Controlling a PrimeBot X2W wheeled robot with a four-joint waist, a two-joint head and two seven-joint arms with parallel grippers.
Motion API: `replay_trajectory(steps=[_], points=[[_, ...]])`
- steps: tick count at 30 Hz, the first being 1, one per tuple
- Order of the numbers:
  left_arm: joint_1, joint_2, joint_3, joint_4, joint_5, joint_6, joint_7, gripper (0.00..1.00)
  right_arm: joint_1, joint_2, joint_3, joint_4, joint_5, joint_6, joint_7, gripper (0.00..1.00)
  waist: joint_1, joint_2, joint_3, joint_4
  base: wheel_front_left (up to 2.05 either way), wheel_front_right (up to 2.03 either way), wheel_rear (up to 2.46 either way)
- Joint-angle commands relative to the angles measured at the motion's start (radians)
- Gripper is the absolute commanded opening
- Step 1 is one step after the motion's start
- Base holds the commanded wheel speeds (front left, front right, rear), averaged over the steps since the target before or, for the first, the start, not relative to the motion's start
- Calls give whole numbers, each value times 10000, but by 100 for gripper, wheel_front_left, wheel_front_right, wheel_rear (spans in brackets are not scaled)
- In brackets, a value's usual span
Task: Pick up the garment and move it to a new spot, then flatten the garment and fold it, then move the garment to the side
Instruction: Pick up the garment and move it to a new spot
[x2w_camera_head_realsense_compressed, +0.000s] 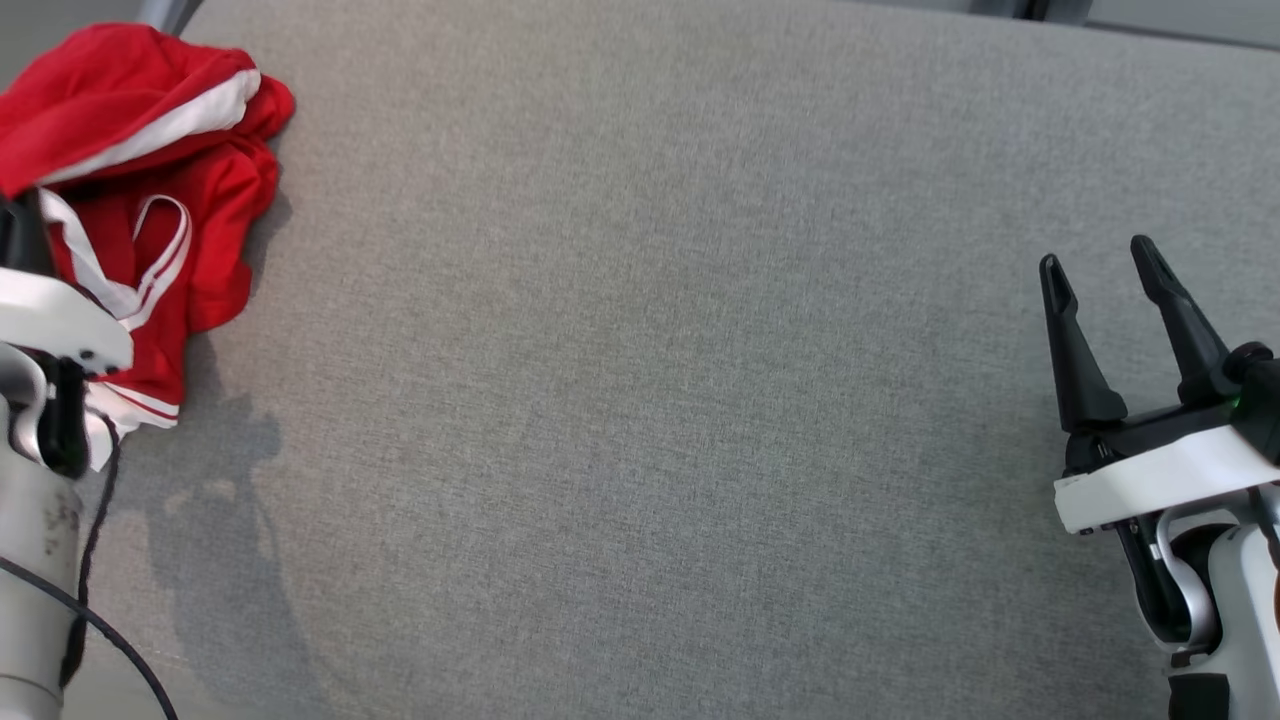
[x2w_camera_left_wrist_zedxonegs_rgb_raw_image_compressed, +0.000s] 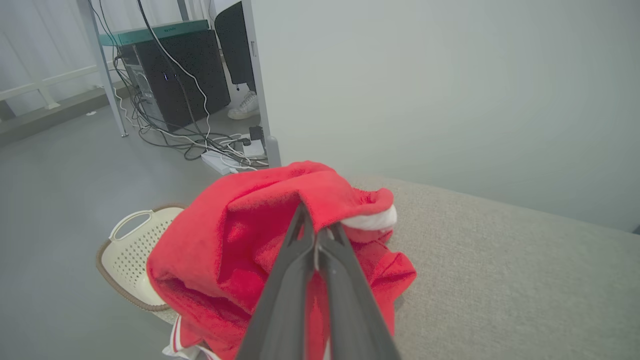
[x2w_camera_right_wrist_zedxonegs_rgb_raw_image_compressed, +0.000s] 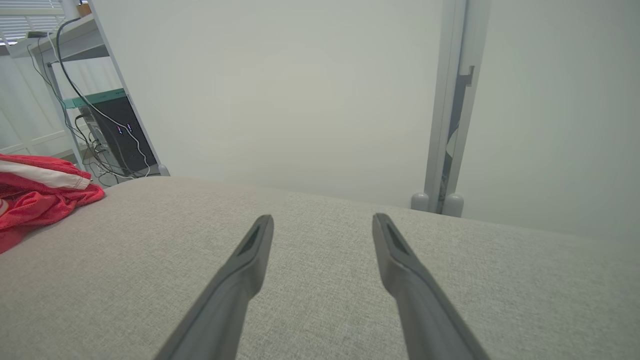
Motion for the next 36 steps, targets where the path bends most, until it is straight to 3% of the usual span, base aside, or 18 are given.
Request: replay_trajectory(steps=[1, 8, 16, 22, 26, 31, 36], points=[[33, 138, 106, -486, 95, 97, -46, 0, 125, 18, -80, 70, 18, 23, -145, 100, 0, 0, -370, -9, 0, 0, 0], [1230, 344, 724, -3522, 584, 677, -48, 0, 466, 286, -196, 410, 103, 23, -497, 100, 0, 0, -1285, -196, 0, 0, 0], [3479, 152, 954, -6828, 847, 1430, 40, 0, 891, 544, -294, 625, 181, 23, -720, 100, 0, 0, -2005, -646, 0, 0, 0], [6309, -146, 1157, -10367, 885, 2338, 911, 0, 1284, 752, -340, 633, 224, 23, -835, 100, 0, 0, -2480, -1291, 0, 0, 0], [7485, -363, 1132, -11821, 933, 2729, 1341, 0, 1385, 748, -387, 600, 234, 23, -828, 100, 0, 0, -2629, -1632, 0, 0, 0], [8183, -563, 951, -13043, 1079, 3005, 1618, 0, 1482, 756, -338, 510, 243, 23, -760, 100, 0, 0, -2745, -2120, 0, 0, 0], [7979, -560, 469, -13783, 1260, 2905, 1907, 0, 1359, 801, -236, 352, 258, 23, -720, 100, 0, 0, -2661, -2834, 0, 0, 0]])
